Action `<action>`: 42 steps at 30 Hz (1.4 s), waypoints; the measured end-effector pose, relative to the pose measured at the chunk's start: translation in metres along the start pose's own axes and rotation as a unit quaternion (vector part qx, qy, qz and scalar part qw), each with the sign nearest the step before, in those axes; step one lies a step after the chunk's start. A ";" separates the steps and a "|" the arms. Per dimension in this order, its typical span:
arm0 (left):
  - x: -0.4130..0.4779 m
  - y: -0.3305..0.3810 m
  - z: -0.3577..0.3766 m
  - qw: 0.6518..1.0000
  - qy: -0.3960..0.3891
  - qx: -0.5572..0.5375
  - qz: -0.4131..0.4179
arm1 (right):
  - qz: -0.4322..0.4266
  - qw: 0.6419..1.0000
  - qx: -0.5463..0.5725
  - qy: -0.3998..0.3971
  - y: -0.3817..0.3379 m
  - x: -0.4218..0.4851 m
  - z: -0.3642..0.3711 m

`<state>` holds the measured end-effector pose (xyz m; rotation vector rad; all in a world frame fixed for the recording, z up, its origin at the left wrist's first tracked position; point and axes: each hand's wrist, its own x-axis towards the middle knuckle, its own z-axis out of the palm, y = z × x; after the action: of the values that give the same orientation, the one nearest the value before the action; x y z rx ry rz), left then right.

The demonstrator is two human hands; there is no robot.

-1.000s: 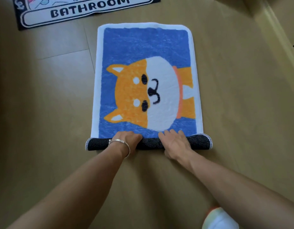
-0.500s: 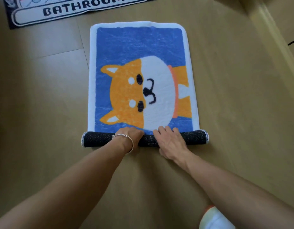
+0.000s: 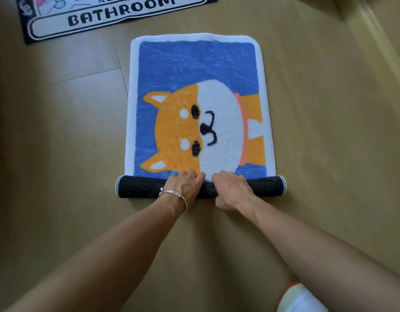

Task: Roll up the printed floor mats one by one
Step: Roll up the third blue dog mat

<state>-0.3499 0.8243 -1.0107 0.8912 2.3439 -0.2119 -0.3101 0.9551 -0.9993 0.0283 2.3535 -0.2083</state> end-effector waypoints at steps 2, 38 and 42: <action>-0.005 -0.004 0.000 0.999 0.025 0.039 0.000 | 0.006 0.999 0.031 -0.025 0.002 0.005 -0.009; -0.009 -0.017 -0.002 0.999 0.000 -0.029 -0.017 | 0.000 0.998 0.016 -0.055 -0.005 0.015 -0.006; -0.002 -0.018 -0.005 0.998 -0.051 -0.021 -0.022 | -0.042 0.996 -0.031 0.068 -0.008 0.001 0.010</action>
<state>-0.3628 0.8112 -1.0068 0.7907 2.2671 -0.2196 -0.3041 0.9453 -1.0060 -0.0882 2.4981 -0.1790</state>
